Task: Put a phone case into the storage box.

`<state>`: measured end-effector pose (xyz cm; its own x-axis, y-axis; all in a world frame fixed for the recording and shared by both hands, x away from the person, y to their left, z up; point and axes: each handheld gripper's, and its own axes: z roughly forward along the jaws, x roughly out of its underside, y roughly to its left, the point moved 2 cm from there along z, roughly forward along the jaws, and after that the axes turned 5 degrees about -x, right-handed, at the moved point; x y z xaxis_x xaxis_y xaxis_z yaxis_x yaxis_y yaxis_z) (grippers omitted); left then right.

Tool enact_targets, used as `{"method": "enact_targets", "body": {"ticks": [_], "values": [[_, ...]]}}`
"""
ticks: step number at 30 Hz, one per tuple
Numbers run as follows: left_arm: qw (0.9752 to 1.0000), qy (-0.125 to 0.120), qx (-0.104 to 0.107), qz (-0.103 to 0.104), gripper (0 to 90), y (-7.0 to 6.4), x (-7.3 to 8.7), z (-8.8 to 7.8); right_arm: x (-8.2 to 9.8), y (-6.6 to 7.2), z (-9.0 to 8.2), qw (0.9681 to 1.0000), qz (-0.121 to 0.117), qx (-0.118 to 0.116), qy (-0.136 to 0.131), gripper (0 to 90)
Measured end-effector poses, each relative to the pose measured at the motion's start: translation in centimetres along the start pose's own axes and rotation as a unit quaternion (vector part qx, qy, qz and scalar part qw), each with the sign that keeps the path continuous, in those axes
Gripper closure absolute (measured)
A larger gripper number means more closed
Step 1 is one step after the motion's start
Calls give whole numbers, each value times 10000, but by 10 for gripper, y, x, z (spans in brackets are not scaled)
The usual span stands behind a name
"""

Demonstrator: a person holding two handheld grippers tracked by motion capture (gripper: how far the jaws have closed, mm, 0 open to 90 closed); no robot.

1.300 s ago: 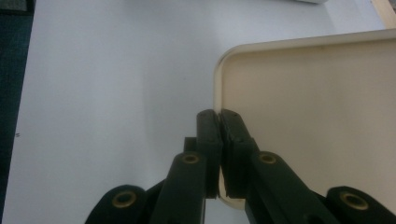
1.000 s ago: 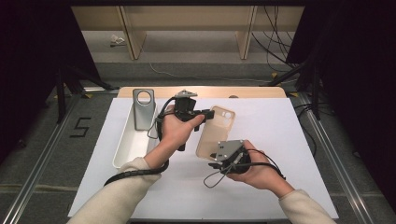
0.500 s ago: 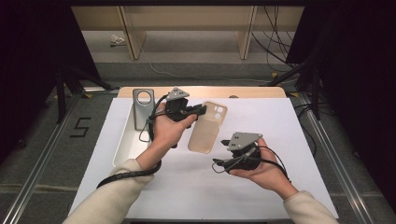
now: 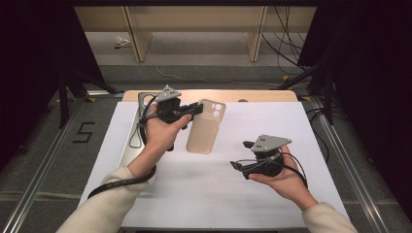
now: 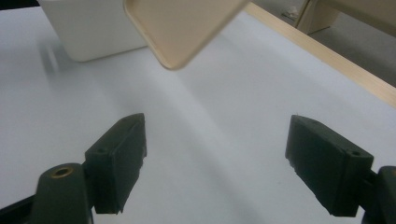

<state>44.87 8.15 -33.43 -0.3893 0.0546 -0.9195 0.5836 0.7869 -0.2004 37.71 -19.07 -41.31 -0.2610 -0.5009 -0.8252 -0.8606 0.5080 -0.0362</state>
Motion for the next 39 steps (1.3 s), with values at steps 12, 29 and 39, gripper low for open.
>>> {"method": "enact_targets", "body": {"ticks": [12, 29, 39], "values": [[9999, -63, -81, -50, 821, 14, -2, -14, 11, -9, -13, 9994, 235, 207, -151, 191], [9998, -126, -118, -68, 821, 24, -5, -26, 20, -12, -20, 9985, 401, 348, -158, 166], [9997, -150, -153, -102, 821, 32, -6, -33, 23, -14, -22, 9979, 467, 404, -187, 164]]}}
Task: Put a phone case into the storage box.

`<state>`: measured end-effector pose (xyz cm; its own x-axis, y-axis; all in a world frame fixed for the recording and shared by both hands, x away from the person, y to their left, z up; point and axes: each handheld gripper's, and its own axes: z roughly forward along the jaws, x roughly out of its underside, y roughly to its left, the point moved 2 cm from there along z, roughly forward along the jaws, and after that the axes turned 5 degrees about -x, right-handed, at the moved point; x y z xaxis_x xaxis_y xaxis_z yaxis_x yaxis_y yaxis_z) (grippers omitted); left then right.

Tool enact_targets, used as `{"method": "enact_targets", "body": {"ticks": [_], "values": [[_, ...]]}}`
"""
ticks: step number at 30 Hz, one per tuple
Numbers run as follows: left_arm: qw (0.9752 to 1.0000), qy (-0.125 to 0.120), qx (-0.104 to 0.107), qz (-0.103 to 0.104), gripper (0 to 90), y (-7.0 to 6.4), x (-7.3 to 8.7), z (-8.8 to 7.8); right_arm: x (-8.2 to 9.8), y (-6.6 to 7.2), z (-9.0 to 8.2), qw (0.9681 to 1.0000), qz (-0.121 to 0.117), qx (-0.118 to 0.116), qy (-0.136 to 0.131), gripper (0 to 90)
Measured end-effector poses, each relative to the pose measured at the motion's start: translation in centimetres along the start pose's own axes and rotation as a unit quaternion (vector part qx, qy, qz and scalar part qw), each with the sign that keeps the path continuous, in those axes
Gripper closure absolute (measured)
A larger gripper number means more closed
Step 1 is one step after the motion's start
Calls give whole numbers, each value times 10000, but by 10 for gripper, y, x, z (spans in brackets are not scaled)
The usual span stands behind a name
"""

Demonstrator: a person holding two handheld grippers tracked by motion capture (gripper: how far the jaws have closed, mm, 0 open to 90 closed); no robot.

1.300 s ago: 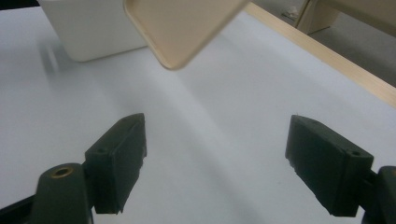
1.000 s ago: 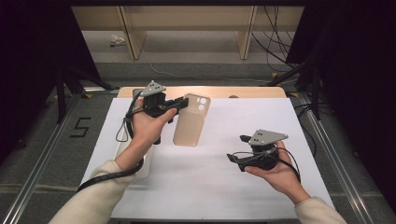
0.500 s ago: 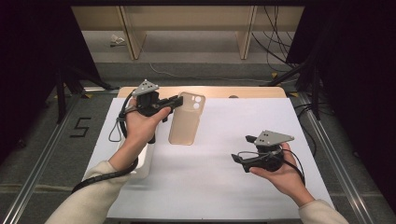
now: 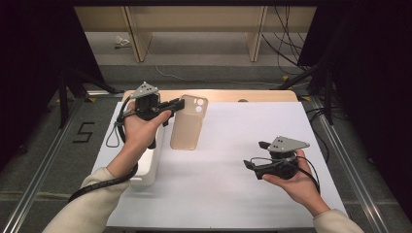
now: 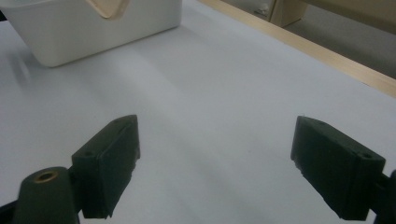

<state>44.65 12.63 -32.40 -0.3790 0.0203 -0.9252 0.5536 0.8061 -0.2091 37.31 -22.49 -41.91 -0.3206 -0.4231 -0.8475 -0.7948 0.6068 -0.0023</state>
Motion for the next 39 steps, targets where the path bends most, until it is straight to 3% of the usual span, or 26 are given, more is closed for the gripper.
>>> {"method": "enact_targets", "body": {"ticks": [39], "values": [[9996, -144, -205, -119, 821, 32, -11, -23, 6, -7, -9, 9998, 157, 135, -77, 164]]}}
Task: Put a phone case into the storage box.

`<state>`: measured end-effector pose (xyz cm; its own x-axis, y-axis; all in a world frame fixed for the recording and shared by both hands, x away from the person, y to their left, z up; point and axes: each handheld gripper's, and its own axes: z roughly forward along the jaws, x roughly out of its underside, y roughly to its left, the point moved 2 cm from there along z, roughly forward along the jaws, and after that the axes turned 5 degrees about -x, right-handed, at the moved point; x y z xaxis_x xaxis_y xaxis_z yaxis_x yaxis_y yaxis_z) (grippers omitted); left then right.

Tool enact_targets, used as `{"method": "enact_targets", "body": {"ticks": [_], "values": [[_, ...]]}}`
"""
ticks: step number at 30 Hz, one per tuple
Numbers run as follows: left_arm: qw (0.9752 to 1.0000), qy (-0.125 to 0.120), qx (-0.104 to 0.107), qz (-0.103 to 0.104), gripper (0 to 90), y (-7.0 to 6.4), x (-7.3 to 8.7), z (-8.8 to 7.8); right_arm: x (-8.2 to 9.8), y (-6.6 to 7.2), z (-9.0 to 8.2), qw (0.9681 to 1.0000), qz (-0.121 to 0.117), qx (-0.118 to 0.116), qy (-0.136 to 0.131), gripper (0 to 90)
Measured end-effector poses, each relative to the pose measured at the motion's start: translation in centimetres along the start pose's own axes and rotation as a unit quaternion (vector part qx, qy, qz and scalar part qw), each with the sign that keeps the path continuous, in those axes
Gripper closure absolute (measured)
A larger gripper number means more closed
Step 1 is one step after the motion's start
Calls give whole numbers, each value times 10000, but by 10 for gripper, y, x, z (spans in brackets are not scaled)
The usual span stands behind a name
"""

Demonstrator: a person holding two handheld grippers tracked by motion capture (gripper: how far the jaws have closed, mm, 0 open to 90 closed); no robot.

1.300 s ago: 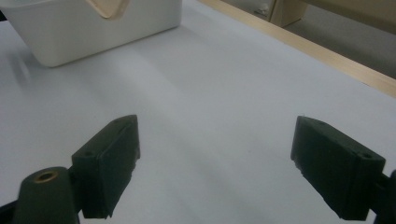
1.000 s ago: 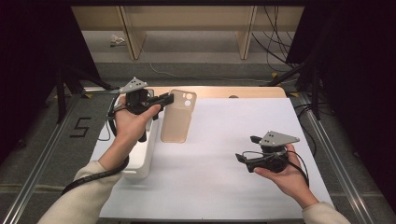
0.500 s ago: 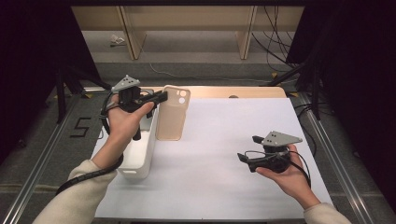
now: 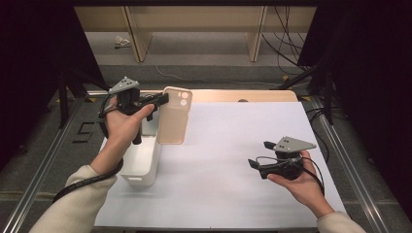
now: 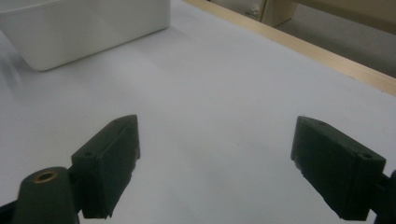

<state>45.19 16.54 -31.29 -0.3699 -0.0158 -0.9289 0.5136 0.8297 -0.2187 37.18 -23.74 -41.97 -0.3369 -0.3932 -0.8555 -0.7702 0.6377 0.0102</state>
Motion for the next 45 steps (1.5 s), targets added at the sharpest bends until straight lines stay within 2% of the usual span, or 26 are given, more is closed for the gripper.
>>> {"method": "enact_targets", "body": {"ticks": [19, 45], "values": [[10000, -50, -71, -28, 821, 13, -6, -7, 3, -3, -4, 10000, 70, 45, -20, 164], [9994, -94, -333, -99, 821, 36, -8, -16, 4, -4, -6, 9999, 96, 61, -33, 164]]}}
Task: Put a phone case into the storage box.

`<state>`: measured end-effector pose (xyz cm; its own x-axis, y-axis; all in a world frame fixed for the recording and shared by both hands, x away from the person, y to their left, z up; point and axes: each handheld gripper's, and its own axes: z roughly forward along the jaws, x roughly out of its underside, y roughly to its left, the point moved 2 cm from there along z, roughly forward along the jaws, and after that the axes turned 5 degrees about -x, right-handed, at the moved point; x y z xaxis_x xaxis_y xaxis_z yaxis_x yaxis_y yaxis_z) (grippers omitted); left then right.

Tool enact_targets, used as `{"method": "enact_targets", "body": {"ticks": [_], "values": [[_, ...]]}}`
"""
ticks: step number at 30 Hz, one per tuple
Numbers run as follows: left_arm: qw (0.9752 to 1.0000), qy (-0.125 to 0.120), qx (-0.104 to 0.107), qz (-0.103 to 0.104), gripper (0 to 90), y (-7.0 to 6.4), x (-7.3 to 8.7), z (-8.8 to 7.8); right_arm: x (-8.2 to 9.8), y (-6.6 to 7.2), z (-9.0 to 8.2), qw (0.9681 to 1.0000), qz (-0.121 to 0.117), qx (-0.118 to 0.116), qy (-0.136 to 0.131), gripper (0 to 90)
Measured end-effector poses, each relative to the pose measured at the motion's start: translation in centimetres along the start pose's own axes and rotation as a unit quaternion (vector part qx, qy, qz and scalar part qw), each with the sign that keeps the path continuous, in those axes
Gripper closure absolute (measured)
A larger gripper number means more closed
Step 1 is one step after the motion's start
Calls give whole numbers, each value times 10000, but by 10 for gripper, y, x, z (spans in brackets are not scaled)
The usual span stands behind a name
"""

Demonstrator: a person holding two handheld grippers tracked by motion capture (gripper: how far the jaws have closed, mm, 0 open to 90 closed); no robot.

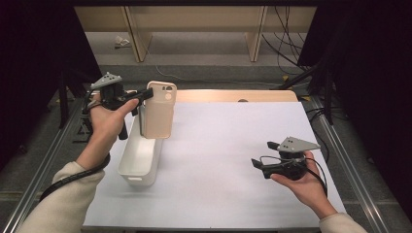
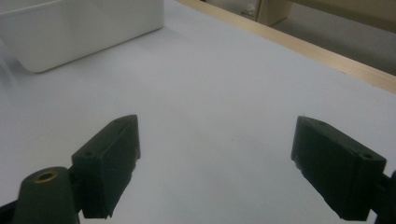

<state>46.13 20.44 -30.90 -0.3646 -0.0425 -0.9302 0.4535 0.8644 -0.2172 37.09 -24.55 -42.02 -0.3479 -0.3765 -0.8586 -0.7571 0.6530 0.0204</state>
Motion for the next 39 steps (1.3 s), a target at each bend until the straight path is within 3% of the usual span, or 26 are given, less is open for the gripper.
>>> {"method": "enact_targets", "body": {"ticks": [39], "values": [[9996, -57, -290, -27, 820, 31, -5, -4, 1, -1, -4, 10000, 10, 41, -16, 164]]}}
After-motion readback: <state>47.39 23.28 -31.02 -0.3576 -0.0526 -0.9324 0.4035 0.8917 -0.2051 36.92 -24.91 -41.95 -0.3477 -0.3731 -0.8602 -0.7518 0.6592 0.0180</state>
